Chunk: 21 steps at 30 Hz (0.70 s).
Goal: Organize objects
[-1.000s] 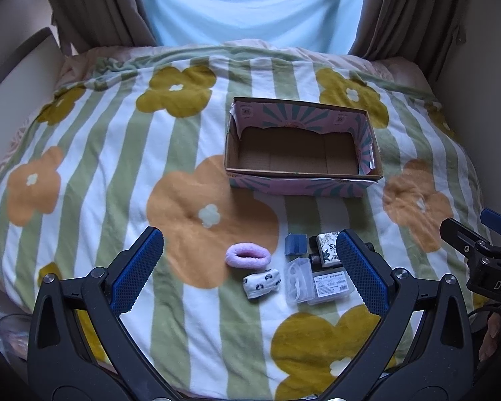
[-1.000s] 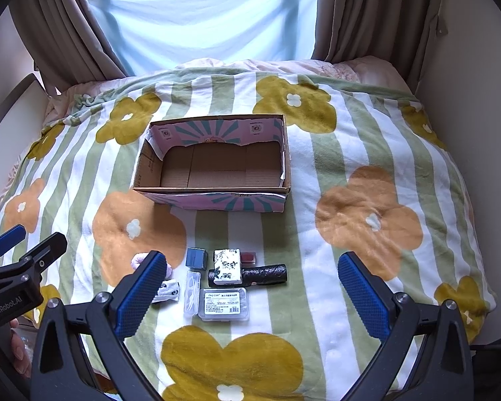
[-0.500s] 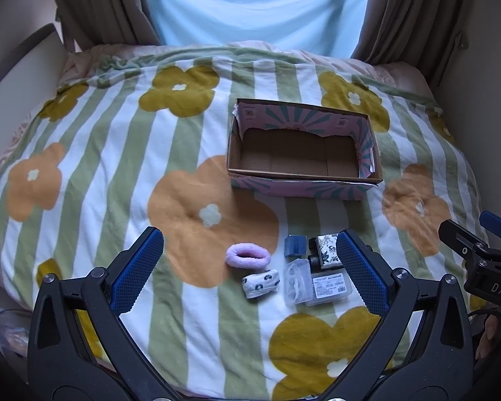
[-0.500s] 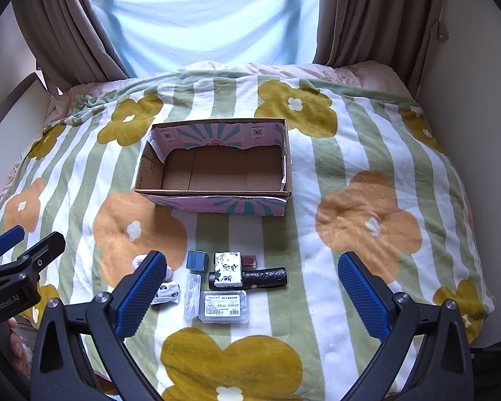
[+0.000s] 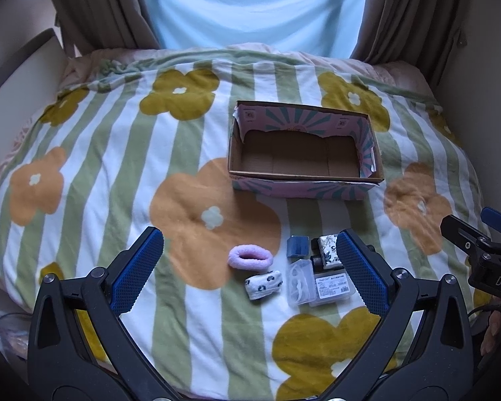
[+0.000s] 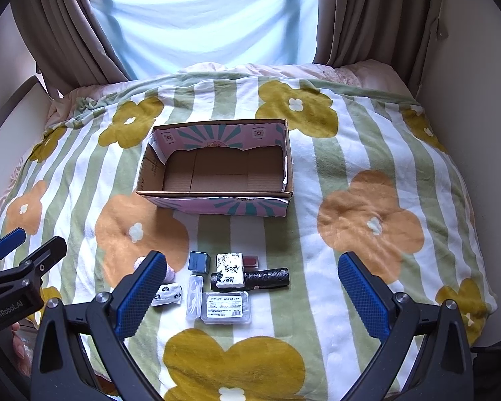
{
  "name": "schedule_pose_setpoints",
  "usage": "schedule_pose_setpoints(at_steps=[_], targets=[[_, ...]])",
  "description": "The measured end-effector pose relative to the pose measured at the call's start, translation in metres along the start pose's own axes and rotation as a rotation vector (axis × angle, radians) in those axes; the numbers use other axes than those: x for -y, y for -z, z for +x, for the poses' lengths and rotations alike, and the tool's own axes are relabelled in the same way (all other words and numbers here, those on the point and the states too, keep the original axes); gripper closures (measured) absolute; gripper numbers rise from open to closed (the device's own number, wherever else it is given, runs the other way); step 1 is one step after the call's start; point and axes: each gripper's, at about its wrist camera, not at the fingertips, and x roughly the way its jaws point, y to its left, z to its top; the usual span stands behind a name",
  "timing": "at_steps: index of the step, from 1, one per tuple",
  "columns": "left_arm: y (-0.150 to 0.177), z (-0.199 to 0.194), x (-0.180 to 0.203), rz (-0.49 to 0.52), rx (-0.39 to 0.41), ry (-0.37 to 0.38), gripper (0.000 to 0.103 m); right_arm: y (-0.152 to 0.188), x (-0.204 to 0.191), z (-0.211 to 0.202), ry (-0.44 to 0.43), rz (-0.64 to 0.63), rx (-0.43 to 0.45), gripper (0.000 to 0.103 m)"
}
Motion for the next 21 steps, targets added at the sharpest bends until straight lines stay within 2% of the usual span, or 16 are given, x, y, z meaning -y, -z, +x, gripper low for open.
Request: schedule_pose_setpoints(at_steps=[21], targets=[[-0.0006,0.0027,-0.0058,-0.02,-0.015,0.003,0.0,0.0,-0.0006,0.0003,-0.008,-0.015,-0.002,0.001]])
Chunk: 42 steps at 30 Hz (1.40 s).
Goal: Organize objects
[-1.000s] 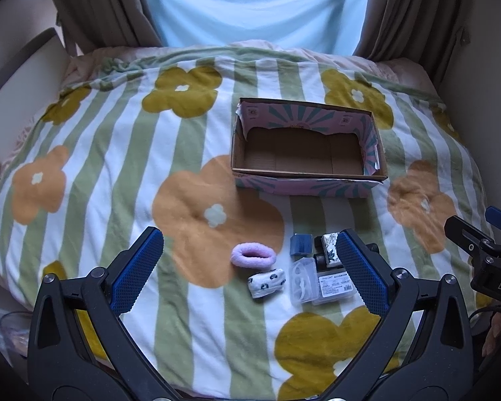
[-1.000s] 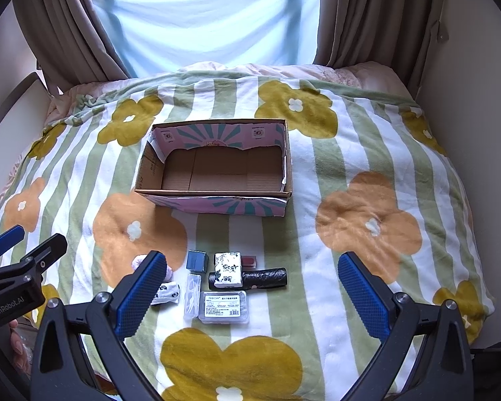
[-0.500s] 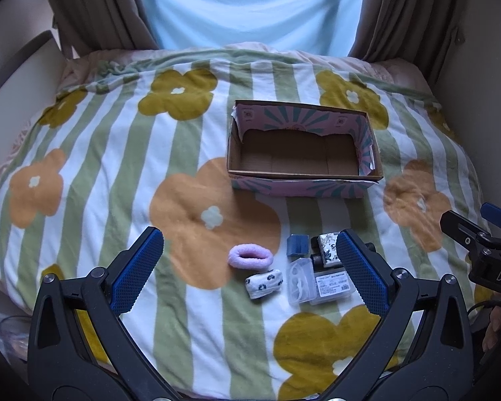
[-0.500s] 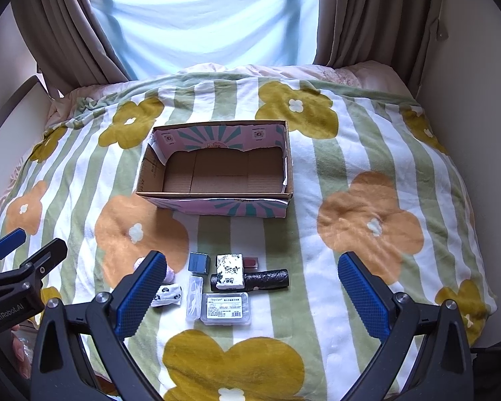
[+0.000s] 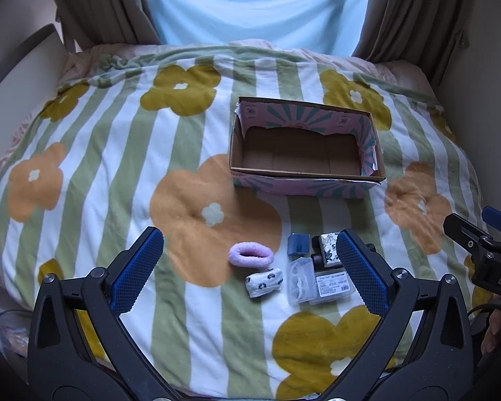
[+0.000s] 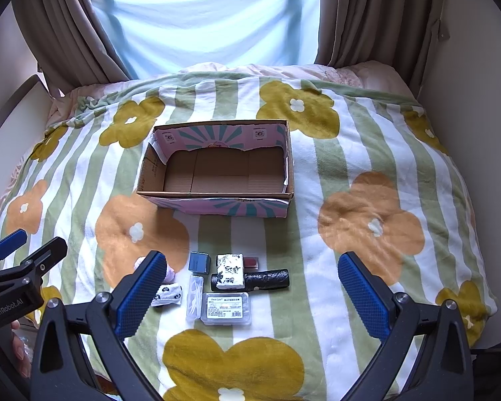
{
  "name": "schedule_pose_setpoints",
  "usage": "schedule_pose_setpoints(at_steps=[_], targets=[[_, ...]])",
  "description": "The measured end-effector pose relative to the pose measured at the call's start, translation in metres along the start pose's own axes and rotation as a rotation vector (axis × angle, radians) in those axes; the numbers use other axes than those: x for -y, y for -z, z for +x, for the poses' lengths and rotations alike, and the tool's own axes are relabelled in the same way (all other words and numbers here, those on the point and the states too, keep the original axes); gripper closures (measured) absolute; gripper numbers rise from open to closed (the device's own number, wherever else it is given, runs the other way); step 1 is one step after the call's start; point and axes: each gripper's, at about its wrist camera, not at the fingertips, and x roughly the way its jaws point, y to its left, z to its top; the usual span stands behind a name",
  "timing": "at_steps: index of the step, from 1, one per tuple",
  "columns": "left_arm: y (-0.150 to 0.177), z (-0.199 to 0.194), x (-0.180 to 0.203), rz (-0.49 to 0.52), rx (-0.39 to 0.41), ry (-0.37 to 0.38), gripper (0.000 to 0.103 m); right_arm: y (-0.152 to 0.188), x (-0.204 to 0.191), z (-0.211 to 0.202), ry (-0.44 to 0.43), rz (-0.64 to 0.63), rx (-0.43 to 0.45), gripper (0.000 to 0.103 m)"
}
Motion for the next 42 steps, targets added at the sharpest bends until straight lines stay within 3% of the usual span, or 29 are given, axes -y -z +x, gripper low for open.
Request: schedule_pose_setpoints(at_steps=[29,36,42], targets=[[0.004,0.006,-0.013,-0.04,-0.008,-0.012,0.0,0.001,-0.004,0.001,0.002,-0.012,0.002,0.001],[0.021,0.016,-0.022,-0.062,-0.062,-0.001,0.0,0.022,-0.002,0.01,0.005,-0.025,-0.017,0.001],[0.039,0.049,-0.022,-0.063,-0.138,0.016,0.0,0.04,0.0,0.045,0.0,-0.017,-0.07,0.001]])
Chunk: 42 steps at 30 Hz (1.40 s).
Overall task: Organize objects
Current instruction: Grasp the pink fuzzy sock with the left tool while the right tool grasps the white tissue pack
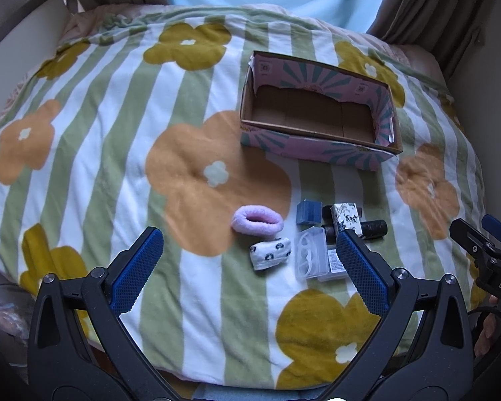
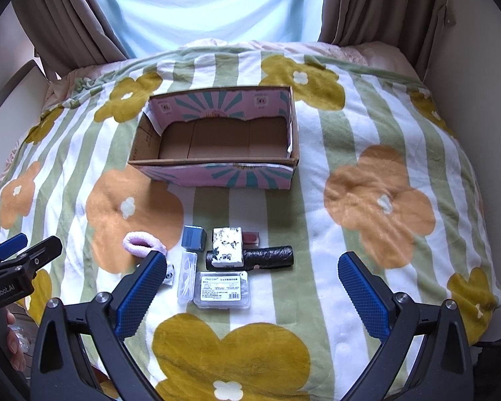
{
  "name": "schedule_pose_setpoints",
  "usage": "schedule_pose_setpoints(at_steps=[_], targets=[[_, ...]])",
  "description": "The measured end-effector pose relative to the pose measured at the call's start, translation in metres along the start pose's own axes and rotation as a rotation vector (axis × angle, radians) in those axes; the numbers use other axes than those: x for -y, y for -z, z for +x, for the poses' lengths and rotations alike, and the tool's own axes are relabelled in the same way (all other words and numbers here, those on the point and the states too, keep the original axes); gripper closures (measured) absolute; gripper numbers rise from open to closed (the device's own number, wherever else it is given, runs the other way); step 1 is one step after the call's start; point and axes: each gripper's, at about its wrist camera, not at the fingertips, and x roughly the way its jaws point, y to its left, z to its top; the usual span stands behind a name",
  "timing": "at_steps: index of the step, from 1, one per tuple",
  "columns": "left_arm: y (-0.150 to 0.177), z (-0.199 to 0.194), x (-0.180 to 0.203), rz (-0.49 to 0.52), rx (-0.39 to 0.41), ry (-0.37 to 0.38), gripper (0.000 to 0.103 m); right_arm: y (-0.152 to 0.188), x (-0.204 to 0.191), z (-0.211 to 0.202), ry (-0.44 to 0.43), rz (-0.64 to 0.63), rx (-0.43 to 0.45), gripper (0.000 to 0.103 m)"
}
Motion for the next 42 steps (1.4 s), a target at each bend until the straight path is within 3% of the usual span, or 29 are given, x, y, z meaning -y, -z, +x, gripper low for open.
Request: schedule_pose_setpoints(at_steps=[9,18,26,28,32,35,42], targets=[[0.026,0.095,0.003,0.004,-0.082,0.005,0.0,0.026,0.002,0.093,-0.019,0.012,-0.115,0.001],[0.036,0.179,0.003,0.025,-0.097,0.012,0.002,0.029,-0.01,0.162,-0.03,-0.03,-0.146,0.012],[0.04,0.216,0.012,0.065,-0.108,0.022,0.003,0.027,-0.014,0.201,-0.028,-0.018,-0.169,0.03],[0.039,0.221,0.012,0.062,-0.108,0.029,0.007,0.026,-0.013,0.205,-0.03,-0.009,-0.167,0.034],[0.035,0.229,0.012,0.065,-0.125,0.041,0.035,0.027,-0.012,0.207,-0.041,-0.007,-0.17,0.051],[0.033,0.227,0.01,0.063,-0.112,0.064,0.043,0.028,-0.012,0.207,-0.042,-0.015,-0.172,0.06],[0.03,0.225,0.011,0.082,-0.113,0.072,0.053,0.033,-0.008,0.203,-0.042,-0.008,-0.167,0.061]])
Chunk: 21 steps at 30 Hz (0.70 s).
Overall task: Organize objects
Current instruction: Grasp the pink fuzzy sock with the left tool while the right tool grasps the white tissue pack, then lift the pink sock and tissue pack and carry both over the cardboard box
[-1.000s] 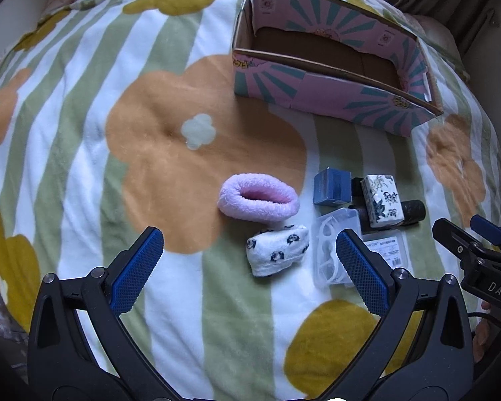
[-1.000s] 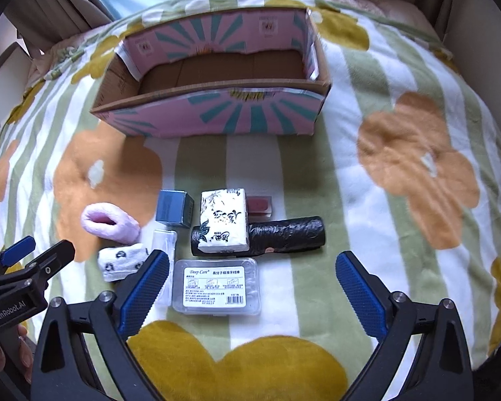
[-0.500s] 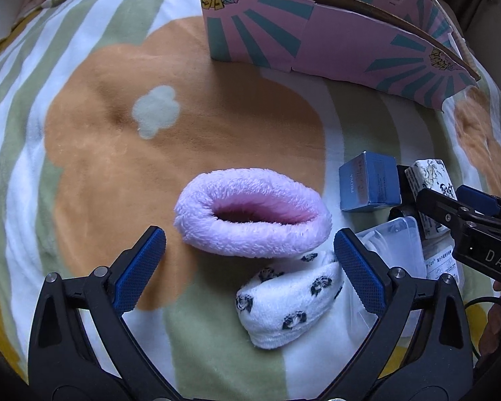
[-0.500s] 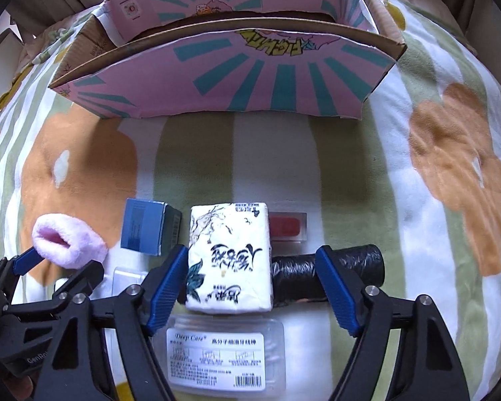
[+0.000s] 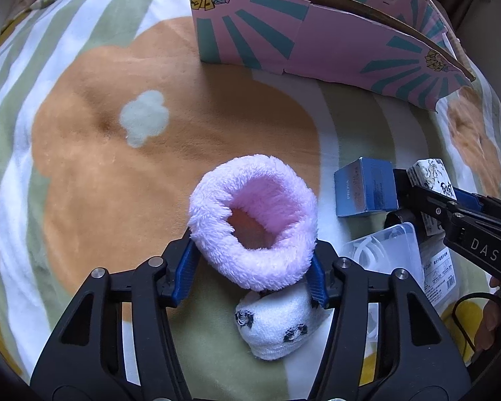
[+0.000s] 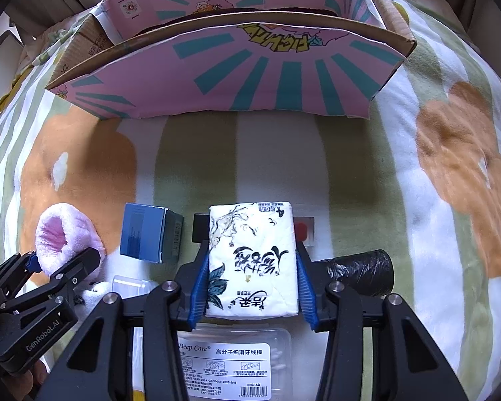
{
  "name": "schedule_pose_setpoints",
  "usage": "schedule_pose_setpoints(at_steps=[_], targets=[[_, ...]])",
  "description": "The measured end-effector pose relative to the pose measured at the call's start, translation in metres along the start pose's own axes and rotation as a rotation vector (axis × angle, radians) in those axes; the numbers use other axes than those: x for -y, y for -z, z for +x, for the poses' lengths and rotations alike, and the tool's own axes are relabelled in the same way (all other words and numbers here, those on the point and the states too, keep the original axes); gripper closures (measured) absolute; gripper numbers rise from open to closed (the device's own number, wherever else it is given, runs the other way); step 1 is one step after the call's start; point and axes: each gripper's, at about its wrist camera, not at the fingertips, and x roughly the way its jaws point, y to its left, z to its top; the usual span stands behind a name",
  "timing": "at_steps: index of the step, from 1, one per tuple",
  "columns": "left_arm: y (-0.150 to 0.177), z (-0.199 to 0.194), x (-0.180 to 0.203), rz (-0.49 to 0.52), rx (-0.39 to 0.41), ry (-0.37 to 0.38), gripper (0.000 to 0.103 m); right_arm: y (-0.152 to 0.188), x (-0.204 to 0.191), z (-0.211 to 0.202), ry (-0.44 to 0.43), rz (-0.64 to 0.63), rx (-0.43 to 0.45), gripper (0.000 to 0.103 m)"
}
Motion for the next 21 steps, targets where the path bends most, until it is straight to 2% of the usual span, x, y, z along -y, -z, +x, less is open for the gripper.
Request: schedule_pose_setpoints(at_steps=[6,12,17,19,21], targets=[[-0.009,-0.01,-0.001,-0.004,0.019,0.014,0.054,0.0,0.003,-0.008,-0.01,-0.019,-0.002,0.061],[-0.02,-0.034,0.004,-0.003,0.06,0.022,0.054,-0.011,0.004,-0.034,-0.029,-0.035,0.044,0.061],[-0.037,-0.075,0.005,-0.008,0.103,0.025,0.054,-0.033,-0.008,-0.07,-0.028,-0.036,0.091,0.061],[-0.036,-0.094,0.003,-0.006,0.114,0.022,0.054,-0.027,0.005,-0.092,-0.027,-0.04,0.107,0.061],[-0.039,-0.112,0.005,-0.007,0.121,0.025,0.054,-0.031,0.001,-0.105,-0.025,-0.043,0.119,0.061]])
